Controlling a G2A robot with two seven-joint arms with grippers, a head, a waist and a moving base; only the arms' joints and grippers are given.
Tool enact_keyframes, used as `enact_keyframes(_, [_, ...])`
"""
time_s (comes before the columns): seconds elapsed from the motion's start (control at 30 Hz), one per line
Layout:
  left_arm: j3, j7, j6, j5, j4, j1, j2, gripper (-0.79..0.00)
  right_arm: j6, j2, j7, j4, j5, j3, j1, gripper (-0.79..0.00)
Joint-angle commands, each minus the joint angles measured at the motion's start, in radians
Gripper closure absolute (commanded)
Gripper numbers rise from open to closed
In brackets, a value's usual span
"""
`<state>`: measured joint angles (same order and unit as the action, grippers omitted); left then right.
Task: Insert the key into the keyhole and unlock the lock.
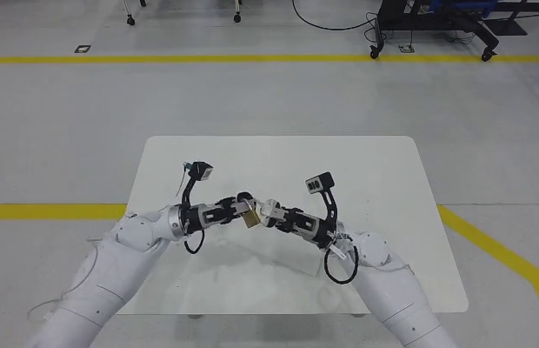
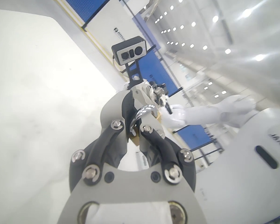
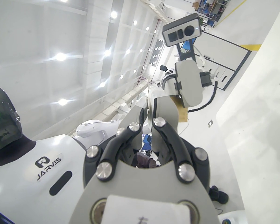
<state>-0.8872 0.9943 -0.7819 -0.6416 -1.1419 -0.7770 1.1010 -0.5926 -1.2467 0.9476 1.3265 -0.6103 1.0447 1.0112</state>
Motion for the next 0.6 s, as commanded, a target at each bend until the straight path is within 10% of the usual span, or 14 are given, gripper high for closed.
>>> enact_keyframes(0.0, [0.001, 0.115, 0.071, -0.21, 0.029, 0.014, 0.007, 0.0, -0.052, 0.004, 0.03, 0.015, -0.019, 0.019, 0.019, 0.0])
enact_keyframes(0.23, [0.004, 0.362, 0.332, -0.616, 0.205, 0.044, 0.053, 0.0, -0.12, 0.012, 0.062, 0.04, -0.035, 0.06, 0.057, 0.0])
enact_keyframes(0.57, [0.007, 0.377, 0.346, -0.624, 0.215, 0.049, 0.056, 0.0, -0.096, 0.013, 0.051, 0.035, -0.016, 0.064, 0.055, 0.0])
